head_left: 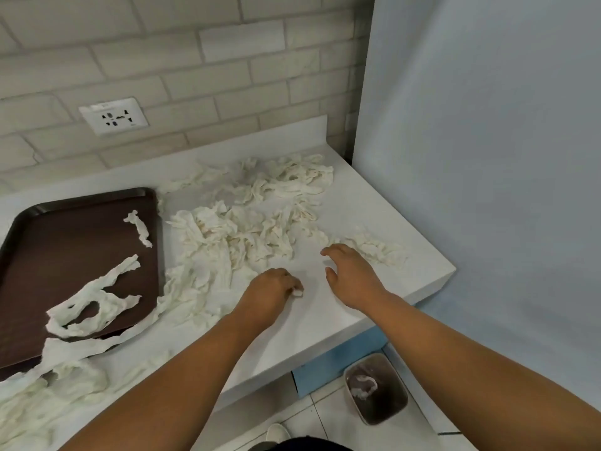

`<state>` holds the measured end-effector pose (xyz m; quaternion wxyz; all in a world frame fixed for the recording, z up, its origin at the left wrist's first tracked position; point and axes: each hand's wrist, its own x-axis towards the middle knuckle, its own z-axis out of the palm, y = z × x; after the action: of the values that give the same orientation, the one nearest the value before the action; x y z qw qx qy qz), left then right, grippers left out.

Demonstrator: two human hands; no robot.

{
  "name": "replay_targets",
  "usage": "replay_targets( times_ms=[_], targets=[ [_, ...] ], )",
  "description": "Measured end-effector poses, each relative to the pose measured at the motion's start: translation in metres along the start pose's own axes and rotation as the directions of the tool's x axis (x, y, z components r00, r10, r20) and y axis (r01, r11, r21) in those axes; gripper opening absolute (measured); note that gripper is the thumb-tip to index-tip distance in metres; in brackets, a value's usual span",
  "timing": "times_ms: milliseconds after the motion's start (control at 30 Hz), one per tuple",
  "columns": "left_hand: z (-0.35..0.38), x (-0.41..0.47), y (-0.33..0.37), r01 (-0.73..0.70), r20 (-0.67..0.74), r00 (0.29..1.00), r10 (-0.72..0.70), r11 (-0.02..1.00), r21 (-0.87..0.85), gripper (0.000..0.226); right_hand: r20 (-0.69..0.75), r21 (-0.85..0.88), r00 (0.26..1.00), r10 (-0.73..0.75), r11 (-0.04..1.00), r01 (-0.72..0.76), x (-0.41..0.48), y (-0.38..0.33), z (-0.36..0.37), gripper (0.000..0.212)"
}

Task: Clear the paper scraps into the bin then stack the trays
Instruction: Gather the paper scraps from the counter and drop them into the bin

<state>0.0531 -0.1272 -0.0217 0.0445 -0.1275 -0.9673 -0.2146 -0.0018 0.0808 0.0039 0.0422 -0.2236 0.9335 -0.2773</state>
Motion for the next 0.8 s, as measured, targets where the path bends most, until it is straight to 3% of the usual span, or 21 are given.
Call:
replay_targets(
  times_ms=[133,233,333,567,700,800],
  targets=[
    [-0.035,0.025,-0.009,0.136,-0.115,0.976,-0.187,0.926,-0.352,0.024,-0.031,-0.051,0.999,0.039,0.998,-0.041,0.036,-0.007,0.005,0.047],
    [-0.061,0.044,-0.018,0.250,-0.044,0.928,-0.370,0.707,-0.662,0.017,-0.008,-0.162,0.988,0.154,0.975,-0.153,0.059,-0.010,0.010,0.054],
    [-0.081,0.054,-0.031,0.231,-0.009,0.907,-0.422,0.516,-0.825,0.011,0.050,-0.290,0.957,0.285,0.921,-0.259,0.076,-0.013,0.020,0.057],
    [-0.103,0.068,-0.053,0.217,0.024,0.892,-0.452,0.381,-0.899,0.011,0.017,-0.323,0.941,0.337,0.893,-0.314,0.093,-0.021,0.033,0.043],
    [-0.110,0.077,-0.049,0.187,0.029,0.899,-0.436,0.325,-0.927,0.017,-0.080,-0.214,0.954,0.287,0.930,-0.298,0.094,-0.019,0.032,0.032],
    [-0.118,0.091,-0.041,0.192,0.102,0.899,-0.425,0.174,-0.966,0.027,-0.177,-0.071,0.945,0.275,0.954,-0.291,0.094,-0.024,0.026,0.029]
  ],
)
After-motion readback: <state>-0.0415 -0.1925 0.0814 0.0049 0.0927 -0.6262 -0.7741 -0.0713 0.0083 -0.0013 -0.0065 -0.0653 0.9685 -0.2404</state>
